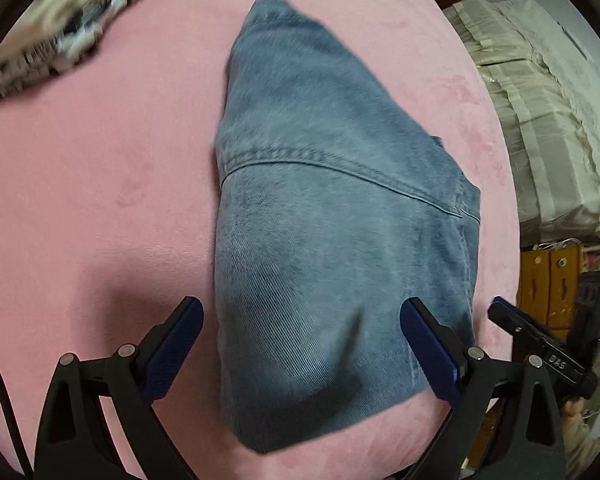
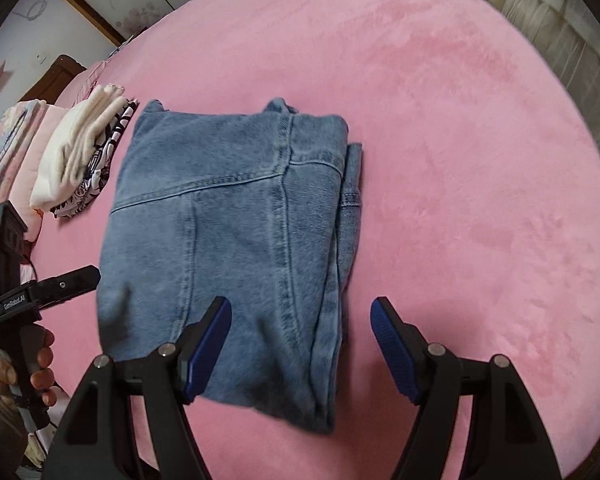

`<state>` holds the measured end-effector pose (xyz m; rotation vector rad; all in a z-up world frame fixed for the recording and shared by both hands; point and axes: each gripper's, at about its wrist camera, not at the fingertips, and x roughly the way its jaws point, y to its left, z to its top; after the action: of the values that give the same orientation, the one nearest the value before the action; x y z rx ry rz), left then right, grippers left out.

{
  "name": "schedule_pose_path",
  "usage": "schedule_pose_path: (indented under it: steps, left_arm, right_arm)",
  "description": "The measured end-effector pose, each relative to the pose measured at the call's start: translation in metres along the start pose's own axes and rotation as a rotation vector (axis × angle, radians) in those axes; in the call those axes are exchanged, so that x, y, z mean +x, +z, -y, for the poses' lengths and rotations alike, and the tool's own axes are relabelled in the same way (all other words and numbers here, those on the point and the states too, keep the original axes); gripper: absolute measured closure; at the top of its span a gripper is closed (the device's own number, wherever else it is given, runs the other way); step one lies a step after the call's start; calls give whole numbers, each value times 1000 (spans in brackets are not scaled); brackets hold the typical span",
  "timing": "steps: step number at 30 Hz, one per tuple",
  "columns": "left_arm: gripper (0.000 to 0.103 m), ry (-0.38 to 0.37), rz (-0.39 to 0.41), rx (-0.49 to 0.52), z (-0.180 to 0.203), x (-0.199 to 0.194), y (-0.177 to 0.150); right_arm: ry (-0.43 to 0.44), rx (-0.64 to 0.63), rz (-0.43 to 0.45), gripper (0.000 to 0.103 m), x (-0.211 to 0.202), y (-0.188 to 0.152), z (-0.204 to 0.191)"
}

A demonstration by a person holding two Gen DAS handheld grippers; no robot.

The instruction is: Fold large clothes

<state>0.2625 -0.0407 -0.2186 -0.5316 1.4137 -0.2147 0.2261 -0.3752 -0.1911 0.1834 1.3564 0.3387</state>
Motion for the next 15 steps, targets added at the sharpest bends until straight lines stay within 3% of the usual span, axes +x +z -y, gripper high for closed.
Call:
schedule_pose_path:
  steps: [8,15]
  left_arm:
    - [9,-52,-42,52,-6,38,14]
    - [9,-96,-59,66,-9,58,28]
  right_arm:
    - [142,41,-40,31,46,22,27]
    - [248,-21,-51,36,74,38,25]
